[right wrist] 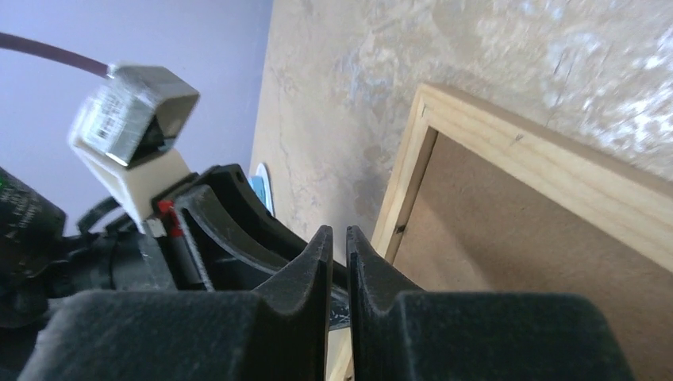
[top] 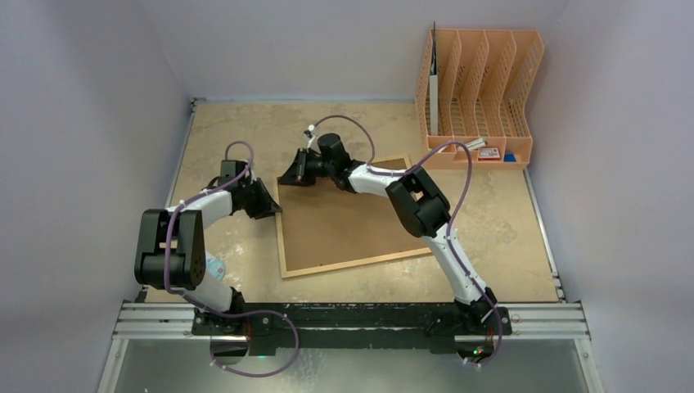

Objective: Put the photo into the frame

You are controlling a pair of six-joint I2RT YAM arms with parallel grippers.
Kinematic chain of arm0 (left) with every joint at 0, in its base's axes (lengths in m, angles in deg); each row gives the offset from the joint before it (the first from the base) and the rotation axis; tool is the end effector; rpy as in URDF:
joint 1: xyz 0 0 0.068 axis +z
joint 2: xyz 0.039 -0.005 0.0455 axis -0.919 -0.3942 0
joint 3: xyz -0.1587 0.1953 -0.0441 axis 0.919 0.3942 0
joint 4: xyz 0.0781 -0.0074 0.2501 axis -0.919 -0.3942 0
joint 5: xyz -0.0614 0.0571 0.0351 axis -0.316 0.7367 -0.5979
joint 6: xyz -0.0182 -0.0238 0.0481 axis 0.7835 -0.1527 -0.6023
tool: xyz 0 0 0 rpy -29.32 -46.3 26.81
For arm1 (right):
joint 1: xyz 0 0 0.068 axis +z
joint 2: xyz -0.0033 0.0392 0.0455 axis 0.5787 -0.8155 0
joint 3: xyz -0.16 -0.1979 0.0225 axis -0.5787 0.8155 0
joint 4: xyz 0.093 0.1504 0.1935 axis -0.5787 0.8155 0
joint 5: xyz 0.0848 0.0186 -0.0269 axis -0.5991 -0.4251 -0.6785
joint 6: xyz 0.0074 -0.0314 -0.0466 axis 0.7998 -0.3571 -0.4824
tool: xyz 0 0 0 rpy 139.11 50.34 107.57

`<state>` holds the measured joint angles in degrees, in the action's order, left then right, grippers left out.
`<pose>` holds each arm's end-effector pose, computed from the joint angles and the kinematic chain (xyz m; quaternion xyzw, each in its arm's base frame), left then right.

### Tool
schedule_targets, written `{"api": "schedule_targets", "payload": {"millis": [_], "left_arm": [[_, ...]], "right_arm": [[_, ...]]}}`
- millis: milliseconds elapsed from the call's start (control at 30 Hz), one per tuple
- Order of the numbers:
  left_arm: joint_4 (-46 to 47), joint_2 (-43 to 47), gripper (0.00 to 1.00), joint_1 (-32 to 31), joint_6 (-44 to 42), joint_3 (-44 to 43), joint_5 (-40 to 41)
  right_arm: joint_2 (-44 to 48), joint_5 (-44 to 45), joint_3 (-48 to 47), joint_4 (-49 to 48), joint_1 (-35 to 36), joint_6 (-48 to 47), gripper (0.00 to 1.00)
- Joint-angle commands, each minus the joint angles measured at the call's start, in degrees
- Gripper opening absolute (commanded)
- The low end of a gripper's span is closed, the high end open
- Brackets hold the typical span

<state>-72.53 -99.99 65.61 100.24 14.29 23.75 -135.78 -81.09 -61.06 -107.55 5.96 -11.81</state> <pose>0.2864 -0.0178 0.1255 -0.2293 0.9277 -0.2169 0.1992 0.3954 0.3757 0.1352 -0.0717 0.7749 0.5863 0.2250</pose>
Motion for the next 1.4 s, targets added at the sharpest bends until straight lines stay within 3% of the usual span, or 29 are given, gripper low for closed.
{"api": "schedule_targets", "payload": {"millis": [0,333,533,933,1367], "left_arm": [[-9.67,-2.79,0.01,-0.16,-0.39,2.87,4.04],[-8.62,-3.58,0.0,0.29,0.22,3.28,1.54],[-9.04,-3.67,0.0,0.29,0.49,3.27,2.22],[-9.16,-4.56,0.0,0.39,0.56,2.87,3.01],[-9.22,-4.99,0.0,0.49,0.38,2.51,3.7]], "right_arm": [[-2.58,-3.71,-1.26,-2.33,1.61,1.28,0.13],[-6.59,-4.7,-4.53,1.44,1.61,2.01,0.11],[-6.71,-0.44,-5.11,6.78,1.12,0.48,0.07],[-7.67,5.62,-7.76,17.71,0.28,-3.04,0.14],[-8.77,-1.09,-7.16,16.02,-0.1,-3.78,0.16]]}}
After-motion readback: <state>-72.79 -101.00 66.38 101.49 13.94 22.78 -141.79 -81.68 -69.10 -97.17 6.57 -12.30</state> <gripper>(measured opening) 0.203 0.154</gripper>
